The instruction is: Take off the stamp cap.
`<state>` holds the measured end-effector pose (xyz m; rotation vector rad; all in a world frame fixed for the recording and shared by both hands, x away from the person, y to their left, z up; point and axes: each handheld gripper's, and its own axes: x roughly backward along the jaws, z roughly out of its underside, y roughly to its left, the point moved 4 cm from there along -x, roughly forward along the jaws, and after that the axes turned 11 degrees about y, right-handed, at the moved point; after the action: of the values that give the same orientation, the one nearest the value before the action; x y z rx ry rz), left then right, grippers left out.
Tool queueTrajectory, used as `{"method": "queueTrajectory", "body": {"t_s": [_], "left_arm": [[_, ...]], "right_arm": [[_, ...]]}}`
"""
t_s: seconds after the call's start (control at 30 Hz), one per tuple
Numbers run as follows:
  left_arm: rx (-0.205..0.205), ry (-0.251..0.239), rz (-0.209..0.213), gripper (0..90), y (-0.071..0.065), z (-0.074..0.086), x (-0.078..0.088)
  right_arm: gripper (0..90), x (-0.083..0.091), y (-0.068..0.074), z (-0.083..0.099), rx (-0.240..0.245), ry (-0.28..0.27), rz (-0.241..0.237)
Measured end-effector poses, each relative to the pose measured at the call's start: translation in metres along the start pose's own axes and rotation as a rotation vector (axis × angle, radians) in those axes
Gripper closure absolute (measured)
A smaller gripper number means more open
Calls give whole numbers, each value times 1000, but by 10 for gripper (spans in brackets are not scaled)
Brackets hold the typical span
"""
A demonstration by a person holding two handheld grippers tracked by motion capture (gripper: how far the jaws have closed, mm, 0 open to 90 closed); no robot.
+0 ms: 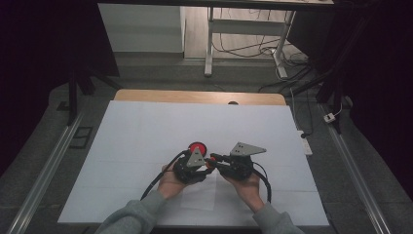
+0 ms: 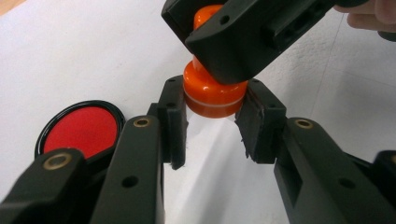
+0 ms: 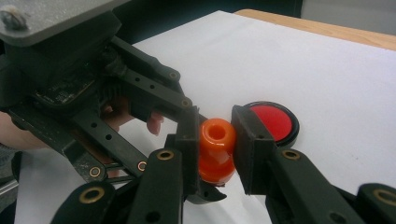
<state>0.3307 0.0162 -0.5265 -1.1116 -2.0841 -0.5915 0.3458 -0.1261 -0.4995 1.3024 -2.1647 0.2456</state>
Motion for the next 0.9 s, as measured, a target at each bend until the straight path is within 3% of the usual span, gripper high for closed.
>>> {"method": "queueTrajectory", "body": {"t_s": [0.9], "left_arm": [[-41,13,-24,649,0,3,1]], "right_arm": [[725,-1,1,1,-6,7,-2]]}}
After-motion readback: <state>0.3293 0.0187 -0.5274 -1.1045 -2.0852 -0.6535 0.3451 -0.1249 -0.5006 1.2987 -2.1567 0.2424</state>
